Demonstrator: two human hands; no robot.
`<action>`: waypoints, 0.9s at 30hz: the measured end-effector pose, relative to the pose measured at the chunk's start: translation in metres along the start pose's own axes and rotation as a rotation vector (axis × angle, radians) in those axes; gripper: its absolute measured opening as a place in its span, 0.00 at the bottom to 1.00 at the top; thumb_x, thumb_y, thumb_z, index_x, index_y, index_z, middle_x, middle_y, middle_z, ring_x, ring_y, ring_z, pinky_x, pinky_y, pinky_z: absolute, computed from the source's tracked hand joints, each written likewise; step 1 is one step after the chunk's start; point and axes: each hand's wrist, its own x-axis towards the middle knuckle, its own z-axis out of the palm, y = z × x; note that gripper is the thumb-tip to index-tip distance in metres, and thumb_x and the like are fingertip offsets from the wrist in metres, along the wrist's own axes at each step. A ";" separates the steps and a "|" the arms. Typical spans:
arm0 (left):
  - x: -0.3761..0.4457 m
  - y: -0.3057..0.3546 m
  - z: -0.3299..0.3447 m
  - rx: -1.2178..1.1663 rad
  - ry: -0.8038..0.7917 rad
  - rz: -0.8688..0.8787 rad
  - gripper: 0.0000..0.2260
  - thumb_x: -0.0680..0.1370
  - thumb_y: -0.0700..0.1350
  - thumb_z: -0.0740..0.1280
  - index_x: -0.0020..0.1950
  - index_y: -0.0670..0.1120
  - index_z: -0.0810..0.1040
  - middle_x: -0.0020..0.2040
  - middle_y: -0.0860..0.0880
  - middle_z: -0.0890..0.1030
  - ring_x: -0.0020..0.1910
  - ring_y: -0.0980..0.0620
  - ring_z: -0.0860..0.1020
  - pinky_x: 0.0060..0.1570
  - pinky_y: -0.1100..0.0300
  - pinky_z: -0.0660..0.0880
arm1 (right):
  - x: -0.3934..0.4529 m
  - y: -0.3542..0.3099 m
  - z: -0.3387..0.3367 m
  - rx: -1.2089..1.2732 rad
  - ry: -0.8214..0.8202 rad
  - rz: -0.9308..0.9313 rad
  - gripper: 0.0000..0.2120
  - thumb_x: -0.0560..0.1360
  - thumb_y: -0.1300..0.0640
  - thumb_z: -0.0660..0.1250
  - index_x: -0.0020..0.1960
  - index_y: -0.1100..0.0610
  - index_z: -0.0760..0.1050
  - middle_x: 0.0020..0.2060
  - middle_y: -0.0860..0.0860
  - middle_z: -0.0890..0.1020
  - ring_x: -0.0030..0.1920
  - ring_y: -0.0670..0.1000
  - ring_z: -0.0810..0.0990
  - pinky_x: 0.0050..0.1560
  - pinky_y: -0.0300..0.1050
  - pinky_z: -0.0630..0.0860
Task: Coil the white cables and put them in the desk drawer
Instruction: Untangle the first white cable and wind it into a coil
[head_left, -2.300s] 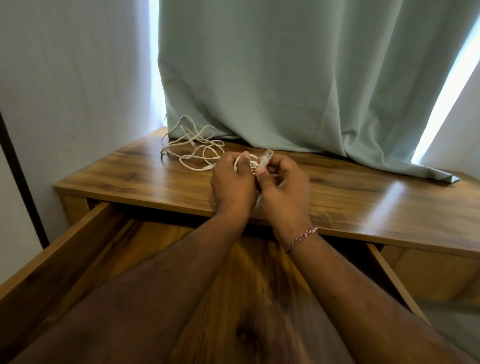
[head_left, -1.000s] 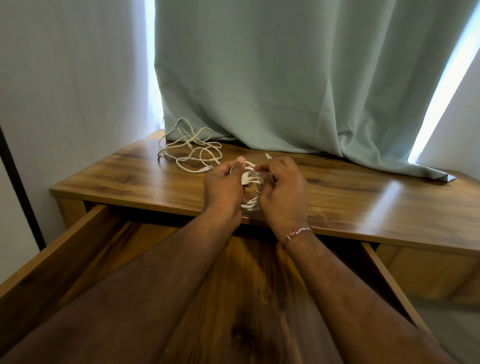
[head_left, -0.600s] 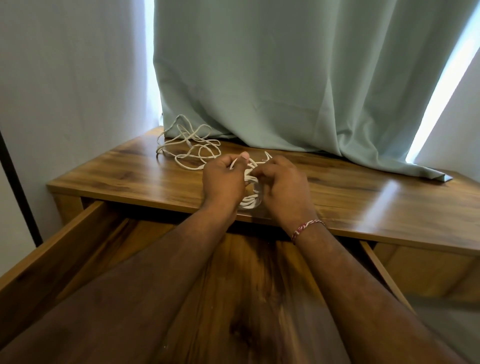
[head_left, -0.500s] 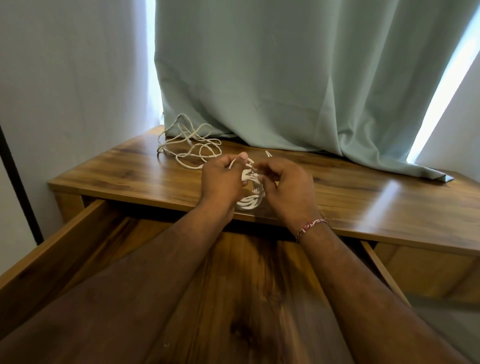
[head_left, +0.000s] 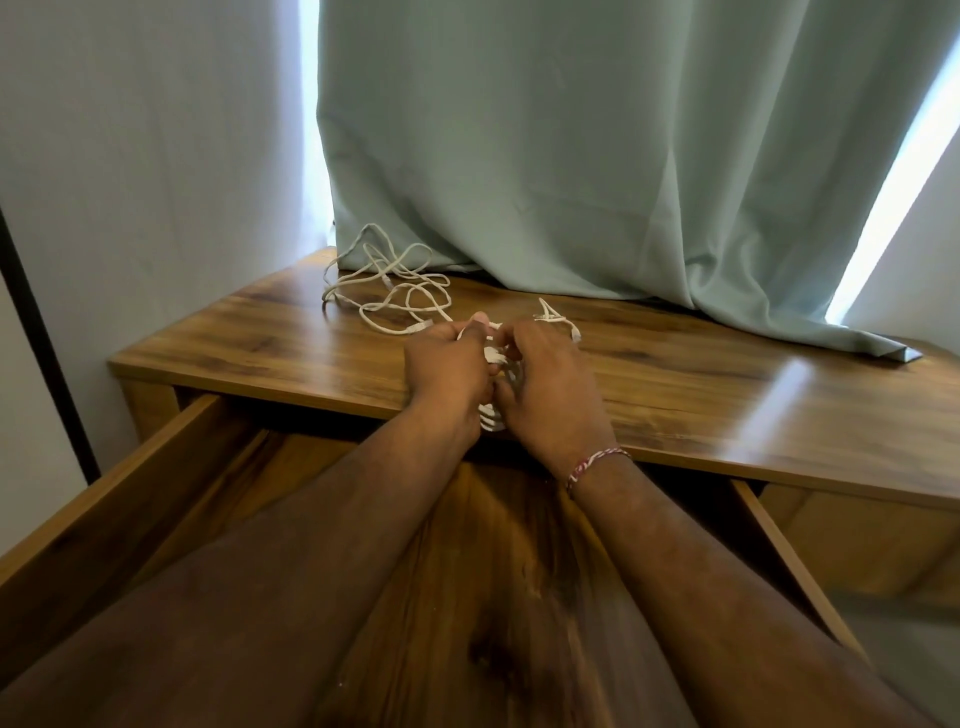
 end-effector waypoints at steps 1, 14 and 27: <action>-0.001 0.000 0.000 0.034 -0.012 0.020 0.07 0.82 0.45 0.70 0.46 0.44 0.84 0.34 0.45 0.83 0.23 0.54 0.76 0.22 0.64 0.69 | 0.001 -0.001 0.000 -0.007 -0.004 0.008 0.13 0.72 0.63 0.72 0.54 0.55 0.74 0.47 0.51 0.80 0.48 0.53 0.77 0.48 0.47 0.73; 0.016 0.017 -0.019 0.285 -0.237 0.029 0.08 0.81 0.44 0.71 0.47 0.41 0.84 0.31 0.45 0.80 0.24 0.53 0.74 0.25 0.61 0.72 | 0.008 0.007 -0.018 0.363 -0.239 0.207 0.23 0.76 0.65 0.70 0.64 0.46 0.70 0.38 0.50 0.83 0.34 0.45 0.79 0.38 0.42 0.78; 0.023 0.035 -0.048 0.352 -0.596 -0.267 0.07 0.79 0.44 0.71 0.48 0.40 0.78 0.26 0.47 0.65 0.18 0.56 0.64 0.17 0.67 0.64 | -0.005 0.008 -0.014 1.220 -0.538 0.350 0.24 0.76 0.76 0.66 0.65 0.57 0.67 0.46 0.58 0.83 0.43 0.54 0.83 0.43 0.47 0.81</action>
